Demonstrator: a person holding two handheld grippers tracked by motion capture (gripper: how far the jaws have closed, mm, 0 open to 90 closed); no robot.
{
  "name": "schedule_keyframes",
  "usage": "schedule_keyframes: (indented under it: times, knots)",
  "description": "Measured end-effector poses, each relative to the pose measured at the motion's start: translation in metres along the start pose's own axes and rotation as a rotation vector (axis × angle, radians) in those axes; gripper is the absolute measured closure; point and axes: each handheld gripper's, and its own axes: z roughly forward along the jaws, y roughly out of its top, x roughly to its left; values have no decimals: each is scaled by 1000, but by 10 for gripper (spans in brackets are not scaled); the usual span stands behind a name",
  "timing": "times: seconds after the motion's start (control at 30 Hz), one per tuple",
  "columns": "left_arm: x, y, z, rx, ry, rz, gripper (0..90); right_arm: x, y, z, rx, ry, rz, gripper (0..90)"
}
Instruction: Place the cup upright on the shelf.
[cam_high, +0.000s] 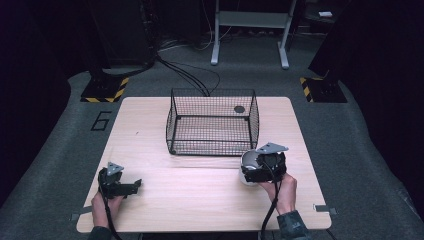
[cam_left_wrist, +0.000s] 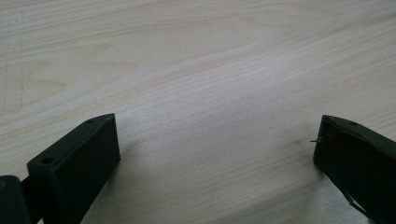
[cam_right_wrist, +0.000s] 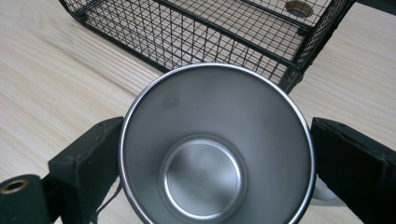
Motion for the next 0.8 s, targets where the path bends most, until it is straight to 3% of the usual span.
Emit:
schedule_keyframes:
  times: [0.8]
  knots:
    - [0, 0, 0, -2, 0, -5, 4, 3, 22, -7, -12, 24, -32, 57]
